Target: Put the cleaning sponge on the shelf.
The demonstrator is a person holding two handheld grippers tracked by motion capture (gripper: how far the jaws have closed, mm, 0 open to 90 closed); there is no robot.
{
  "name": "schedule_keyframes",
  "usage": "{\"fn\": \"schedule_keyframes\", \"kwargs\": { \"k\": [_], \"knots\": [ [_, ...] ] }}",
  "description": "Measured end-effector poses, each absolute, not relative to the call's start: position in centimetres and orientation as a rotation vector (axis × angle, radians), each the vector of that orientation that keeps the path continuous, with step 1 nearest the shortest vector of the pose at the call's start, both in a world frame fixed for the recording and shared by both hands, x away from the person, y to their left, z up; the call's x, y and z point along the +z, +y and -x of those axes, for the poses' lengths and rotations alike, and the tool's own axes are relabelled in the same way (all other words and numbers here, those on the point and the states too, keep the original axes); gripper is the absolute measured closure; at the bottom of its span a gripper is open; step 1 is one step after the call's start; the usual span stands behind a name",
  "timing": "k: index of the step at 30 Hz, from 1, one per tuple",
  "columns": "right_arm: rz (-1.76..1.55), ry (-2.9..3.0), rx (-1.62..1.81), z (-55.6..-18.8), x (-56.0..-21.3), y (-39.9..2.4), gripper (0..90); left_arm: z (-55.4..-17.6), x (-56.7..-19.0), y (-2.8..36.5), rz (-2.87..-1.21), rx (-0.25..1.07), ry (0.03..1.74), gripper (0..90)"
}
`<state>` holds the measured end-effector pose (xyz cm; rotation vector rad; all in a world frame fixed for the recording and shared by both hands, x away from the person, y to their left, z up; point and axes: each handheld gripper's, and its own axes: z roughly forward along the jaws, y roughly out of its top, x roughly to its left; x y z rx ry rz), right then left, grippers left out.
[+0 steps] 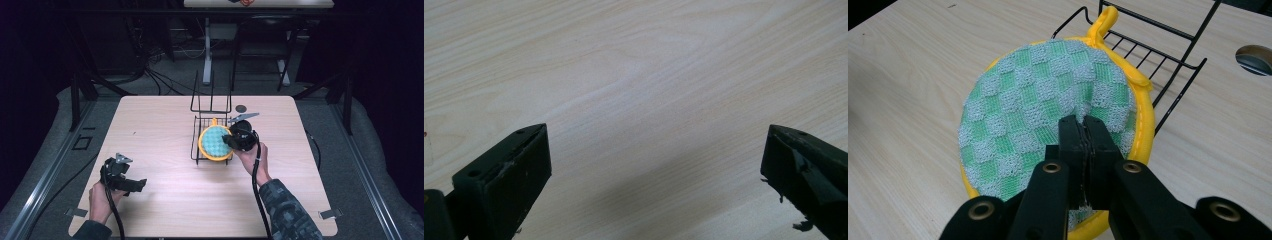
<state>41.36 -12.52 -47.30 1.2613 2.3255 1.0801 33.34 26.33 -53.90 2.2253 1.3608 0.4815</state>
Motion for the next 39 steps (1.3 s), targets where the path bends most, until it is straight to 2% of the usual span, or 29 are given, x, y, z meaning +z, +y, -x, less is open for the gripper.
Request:
{"fn": "schedule_keyframes", "kwargs": {
  "k": [39],
  "knots": [
    [-1.358, 2.263, 1.068, -42.8, -48.9, -11.8, 88.4, -33.5, -53.9, 26.3, -2.225, 0.481, 1.363, 0.0]
  ]
}}
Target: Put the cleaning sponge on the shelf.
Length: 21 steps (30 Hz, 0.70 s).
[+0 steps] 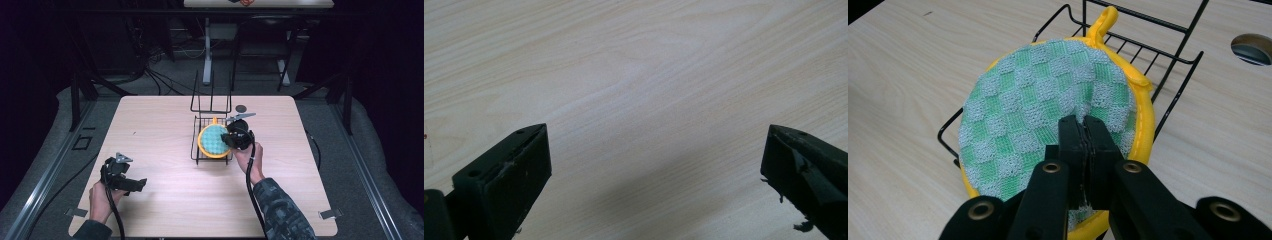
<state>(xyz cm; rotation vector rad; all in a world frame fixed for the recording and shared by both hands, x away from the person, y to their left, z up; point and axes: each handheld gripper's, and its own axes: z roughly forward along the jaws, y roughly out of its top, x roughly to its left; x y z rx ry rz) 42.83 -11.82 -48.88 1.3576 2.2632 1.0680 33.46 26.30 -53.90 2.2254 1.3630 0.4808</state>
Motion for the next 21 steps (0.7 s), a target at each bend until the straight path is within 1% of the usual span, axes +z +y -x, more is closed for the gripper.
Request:
{"fn": "schedule_keyframes", "kwargs": {
  "k": [21],
  "knots": [
    [-1.498, 2.198, 1.046, -44.3, -51.4, -10.5, 87.0, -33.5, -53.9, 26.1, -2.232, 0.478, 1.349, 0.0]
  ]
}}
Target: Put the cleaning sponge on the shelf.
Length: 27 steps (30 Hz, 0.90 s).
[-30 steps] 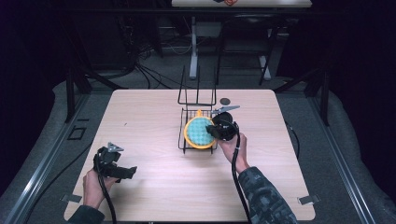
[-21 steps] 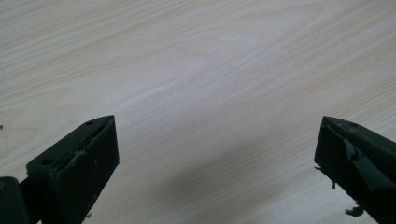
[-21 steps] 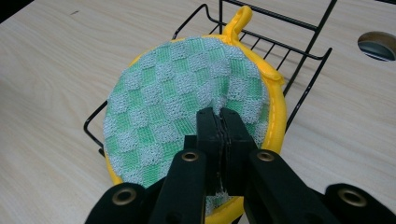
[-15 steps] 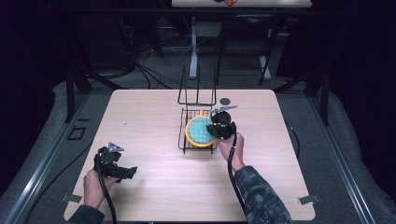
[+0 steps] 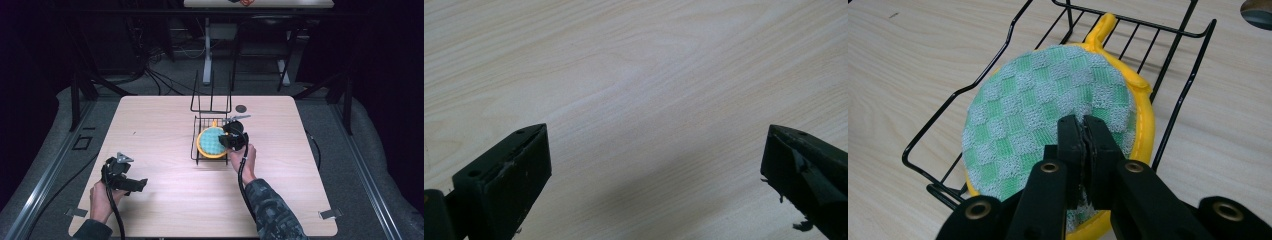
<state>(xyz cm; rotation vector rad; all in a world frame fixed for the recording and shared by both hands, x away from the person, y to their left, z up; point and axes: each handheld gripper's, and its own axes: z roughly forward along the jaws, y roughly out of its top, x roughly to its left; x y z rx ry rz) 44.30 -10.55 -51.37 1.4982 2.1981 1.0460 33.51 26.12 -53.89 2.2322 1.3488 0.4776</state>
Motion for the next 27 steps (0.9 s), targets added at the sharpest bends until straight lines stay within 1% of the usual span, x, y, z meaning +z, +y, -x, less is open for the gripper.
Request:
{"fn": "schedule_keyframes", "kwargs": {
  "k": [4, 6, 7, 9, 10, 13, 14, 16, 21, 22, 23, 27],
  "knots": [
    [-1.524, 2.196, 1.051, -44.4, -51.5, -10.6, 84.7, -33.5, -53.9, 26.1, -2.236, 0.475, 1.348, 0.0],
    [-1.532, 2.196, 1.063, -44.4, -51.6, -10.7, 79.8, -33.5, -53.9, 26.1, -2.233, 0.477, 1.347, 0.0],
    [-1.536, 2.192, 1.083, -44.5, -51.6, -10.9, 76.1, -33.5, -53.9, 26.2, -2.236, 0.478, 1.344, 0.0],
    [-1.544, 2.191, 1.099, -44.4, -51.5, -11.2, 65.7, -33.5, -53.9, 26.1, -2.238, 0.478, 1.345, 0.0],
    [-1.558, 2.189, 1.121, -44.3, -51.4, -11.3, 62.8, -33.5, -54.0, 26.1, -2.239, 0.481, 1.344, 0.0],
    [-1.521, 2.186, 1.188, -43.6, -50.3, -12.0, 49.6, -33.4, -53.9, 25.9, -2.243, 0.482, 1.340, 0.0],
    [-1.521, 2.186, 1.188, -43.6, -50.3, -12.0, 49.6, -33.4, -53.9, 25.9, -2.245, 0.485, 1.334, 0.0],
    [-1.478, 2.192, 1.198, -43.3, -49.8, -12.2, 45.1, -33.4, -53.8, 25.9, -2.244, 0.484, 1.337, 0.0],
    [-1.413, 2.248, 1.193, -42.1, -48.6, -12.8, 37.4, -33.4, -53.9, 25.9, -2.241, 0.480, 1.340, 0.0],
    [-1.390, 2.265, 1.180, -41.7, -48.2, -13.1, 33.7, -33.4, -53.9, 25.9, -2.240, 0.481, 1.342, 0.0],
    [-1.390, 2.265, 1.180, -41.7, -48.2, -13.1, 33.7, -33.4, -53.9, 25.9, -2.240, 0.481, 1.342, 0.0],
    [-1.340, 2.287, 1.185, -40.6, -47.3, -13.9, 26.9, -33.3, -53.9, 25.9, -2.242, 0.486, 1.341, 0.0]
  ]
}}
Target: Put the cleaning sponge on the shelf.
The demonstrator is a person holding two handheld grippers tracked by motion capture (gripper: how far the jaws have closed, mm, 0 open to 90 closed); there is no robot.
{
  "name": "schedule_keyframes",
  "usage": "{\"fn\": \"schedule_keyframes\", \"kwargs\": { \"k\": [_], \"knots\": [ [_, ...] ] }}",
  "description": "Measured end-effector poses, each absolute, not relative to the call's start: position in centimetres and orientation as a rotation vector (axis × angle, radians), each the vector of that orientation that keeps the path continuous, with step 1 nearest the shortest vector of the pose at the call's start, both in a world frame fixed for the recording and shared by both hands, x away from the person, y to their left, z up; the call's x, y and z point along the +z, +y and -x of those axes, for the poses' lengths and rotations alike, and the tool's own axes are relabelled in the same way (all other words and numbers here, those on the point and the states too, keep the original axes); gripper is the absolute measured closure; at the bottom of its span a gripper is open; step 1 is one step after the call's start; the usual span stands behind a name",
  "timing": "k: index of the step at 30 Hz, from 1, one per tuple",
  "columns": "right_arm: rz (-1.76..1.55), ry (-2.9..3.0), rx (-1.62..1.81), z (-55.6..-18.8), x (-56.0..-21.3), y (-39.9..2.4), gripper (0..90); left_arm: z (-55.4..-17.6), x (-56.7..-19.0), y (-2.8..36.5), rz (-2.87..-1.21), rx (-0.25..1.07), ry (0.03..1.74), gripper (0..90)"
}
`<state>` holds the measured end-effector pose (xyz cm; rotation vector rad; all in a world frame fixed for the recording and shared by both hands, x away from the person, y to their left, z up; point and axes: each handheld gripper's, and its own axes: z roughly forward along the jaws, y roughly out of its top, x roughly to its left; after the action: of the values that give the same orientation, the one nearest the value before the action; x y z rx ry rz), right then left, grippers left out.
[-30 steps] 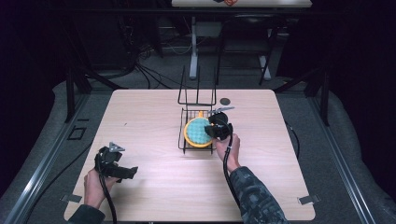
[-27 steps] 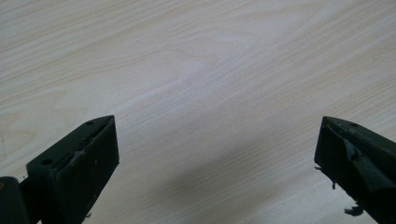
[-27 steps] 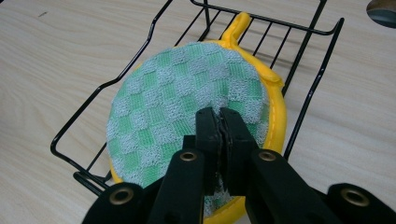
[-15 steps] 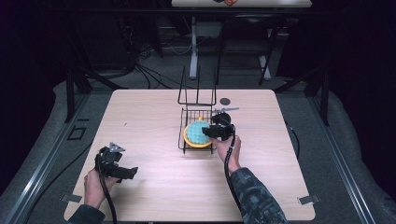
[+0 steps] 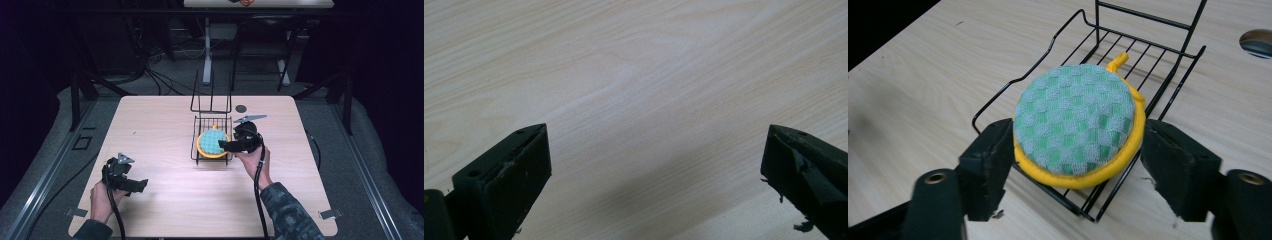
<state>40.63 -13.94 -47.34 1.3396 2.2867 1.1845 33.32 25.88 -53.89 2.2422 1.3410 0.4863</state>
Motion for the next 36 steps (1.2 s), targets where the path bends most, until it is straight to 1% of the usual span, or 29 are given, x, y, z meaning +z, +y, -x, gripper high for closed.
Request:
{"fn": "schedule_keyframes", "kwargs": {
  "k": [7, 13, 21, 28, 36],
  "knots": [
    [-1.276, 2.291, 1.188, -38.5, -46.1, -15.6, 15.6, -33.2, -53.9, 25.8, -2.245, 0.486, 1.339, 0.0],
    [-1.246, 2.294, 1.167, -36.8, -45.8, -17.1, 11.1, -33.2, -53.8, 25.8, -2.248, 0.487, 1.342, 0.0],
    [-1.239, 2.277, 1.142, -35.2, -44.9, -19.7, 2.2, -33.1, -54.0, 25.7, -2.264, 0.476, 1.341, 0.0],
    [-1.257, 2.277, 1.099, -34.0, -44.7, -21.8, 0.0, -33.1, -54.1, 25.7, -2.265, 0.468, 1.336, 0.0],
    [-1.279, 2.269, 1.014, -32.8, -45.1, -24.3, 0.0, -33.1, -54.2, 25.7, -2.262, 0.465, 1.338, 0.0]
  ]
}}
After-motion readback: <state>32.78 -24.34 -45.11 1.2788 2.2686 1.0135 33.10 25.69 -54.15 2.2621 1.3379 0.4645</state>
